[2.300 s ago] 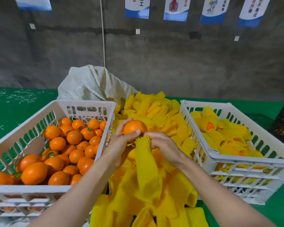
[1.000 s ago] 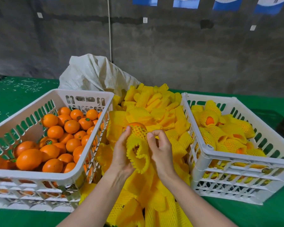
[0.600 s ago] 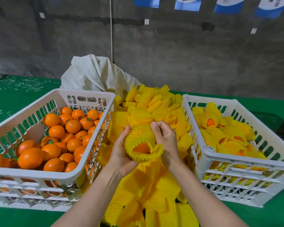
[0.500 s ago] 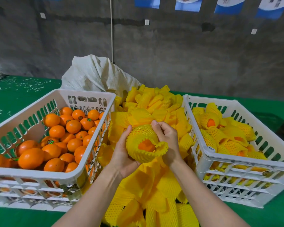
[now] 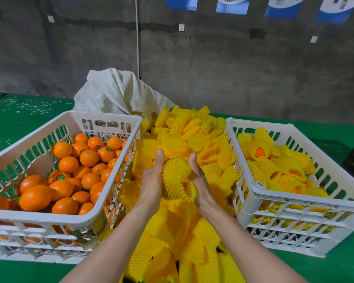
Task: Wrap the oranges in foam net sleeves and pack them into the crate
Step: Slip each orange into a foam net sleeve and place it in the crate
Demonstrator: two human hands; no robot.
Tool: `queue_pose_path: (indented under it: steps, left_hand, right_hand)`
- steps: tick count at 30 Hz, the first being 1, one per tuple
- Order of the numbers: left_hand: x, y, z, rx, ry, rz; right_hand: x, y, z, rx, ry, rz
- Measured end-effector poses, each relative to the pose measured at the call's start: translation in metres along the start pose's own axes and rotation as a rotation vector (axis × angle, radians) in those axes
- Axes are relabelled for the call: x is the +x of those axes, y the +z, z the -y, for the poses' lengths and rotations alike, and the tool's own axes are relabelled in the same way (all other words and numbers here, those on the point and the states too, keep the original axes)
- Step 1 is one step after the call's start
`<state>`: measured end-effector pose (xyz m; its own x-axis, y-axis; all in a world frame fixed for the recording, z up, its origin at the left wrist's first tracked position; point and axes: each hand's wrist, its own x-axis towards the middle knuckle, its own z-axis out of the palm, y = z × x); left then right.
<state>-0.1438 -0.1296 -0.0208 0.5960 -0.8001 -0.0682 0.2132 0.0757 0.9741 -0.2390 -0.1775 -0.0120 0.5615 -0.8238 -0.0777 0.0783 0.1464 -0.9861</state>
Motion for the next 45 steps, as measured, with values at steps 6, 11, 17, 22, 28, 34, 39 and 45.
queue_pose_path:
  steps: [6,11,17,22,28,34,39,45]
  left_hand:
    - [0.002,-0.004,0.001,0.476,0.476,-0.205]
    - [0.013,0.001,-0.002,0.071,0.174,-0.223]
    - [0.016,-0.001,-0.007,-0.054,-0.169,-0.007]
    - [0.007,0.002,-0.010,0.002,-0.189,0.051]
    - [0.001,-0.002,-0.017,-0.264,-0.412,0.338]
    - [-0.002,0.009,-0.010,-0.270,-0.346,0.378]
    - [-0.001,0.001,-0.010,-0.228,-0.347,0.401]
    - [0.001,-0.001,-0.013,-0.270,-0.355,0.437]
  right_hand:
    - [0.005,0.000,-0.008,-0.075,-0.095,-0.269]
    - [0.011,-0.005,-0.005,0.062,-0.045,-0.216]
    - [0.017,-0.015,-0.009,0.293,0.019,-0.086]
    - [0.014,-0.013,-0.007,0.225,0.014,-0.064]
    - [0.009,-0.020,-0.001,-0.259,-0.312,-0.146]
    - [0.010,-0.020,-0.001,-0.252,-0.467,-0.301]
    - [0.013,-0.029,-0.001,-0.291,-0.510,-0.215]
    - [0.014,-0.036,0.001,-0.212,-0.450,-0.059]
